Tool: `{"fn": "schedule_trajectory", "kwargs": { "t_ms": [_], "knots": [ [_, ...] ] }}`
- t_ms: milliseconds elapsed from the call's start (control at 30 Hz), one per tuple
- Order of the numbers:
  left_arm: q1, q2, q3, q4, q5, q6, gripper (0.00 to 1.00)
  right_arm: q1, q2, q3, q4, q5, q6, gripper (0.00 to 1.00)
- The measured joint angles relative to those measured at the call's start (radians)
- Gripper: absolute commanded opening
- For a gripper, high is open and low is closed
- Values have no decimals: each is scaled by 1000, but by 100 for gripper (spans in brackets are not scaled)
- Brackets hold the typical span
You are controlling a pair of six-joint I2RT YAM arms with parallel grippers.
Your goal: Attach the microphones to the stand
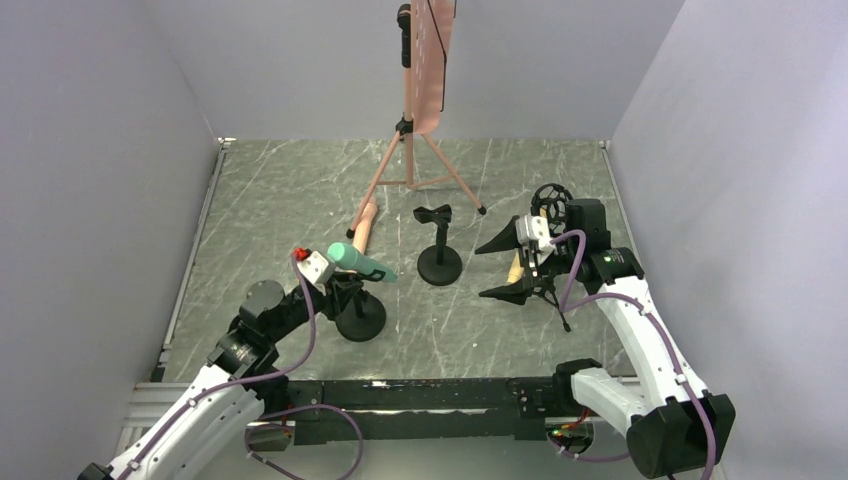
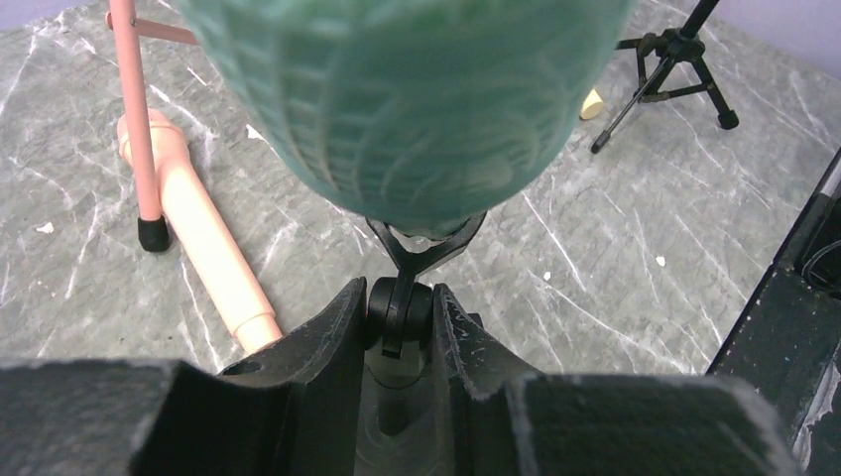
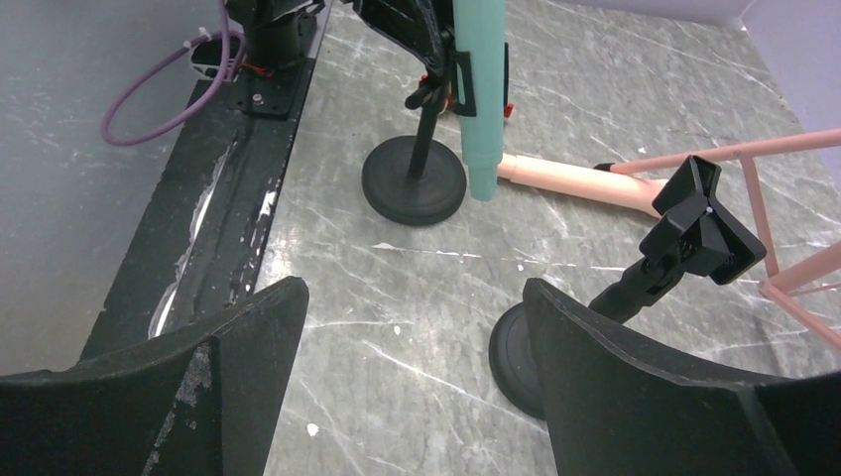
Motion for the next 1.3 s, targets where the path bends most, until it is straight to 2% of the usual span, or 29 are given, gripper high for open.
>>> {"fn": "schedule_trajectory", "kwargs": {
  "t_ms": [133, 167, 200, 233, 267, 467, 600, 767, 1000, 1133, 1300],
  "knots": [
    [0, 11, -7, 30, 2, -13, 26, -6, 0, 0, 0, 0, 1, 86],
    [0, 17, -8, 38, 4, -15, 21, -8, 0, 0, 0, 0, 2, 86],
    [0, 20, -8, 43, 5, -16, 9, -9, 0, 0, 0, 0, 3, 86],
    [0, 22, -10, 48, 6, -16, 3, -10, 0, 0, 0, 0, 4, 86],
    [0, 24, -11, 53, 8, -16, 0, -11, 0, 0, 1, 0, 4, 86],
    [1, 7, -11, 41, 13, -14, 0, -14, 0, 0, 1, 0, 5, 86],
    [1, -23, 23, -43, -11, -9, 0, -15, 0, 0, 1, -1, 6, 86],
    [1, -8, 128, -143, -89, -2, 0, -15, 0, 0, 1, -1, 7, 86],
    [14, 78, 271, -158, -249, 75, 0, -15, 0, 0, 2, -1, 7, 86],
    [131, 177, 335, -141, -279, 109, 0, -15, 0, 0, 0, -2, 4, 86],
    [417, 365, 362, -7, -221, 103, 0, -15, 0, 0, 0, -8, 3, 86]
  ]
}}
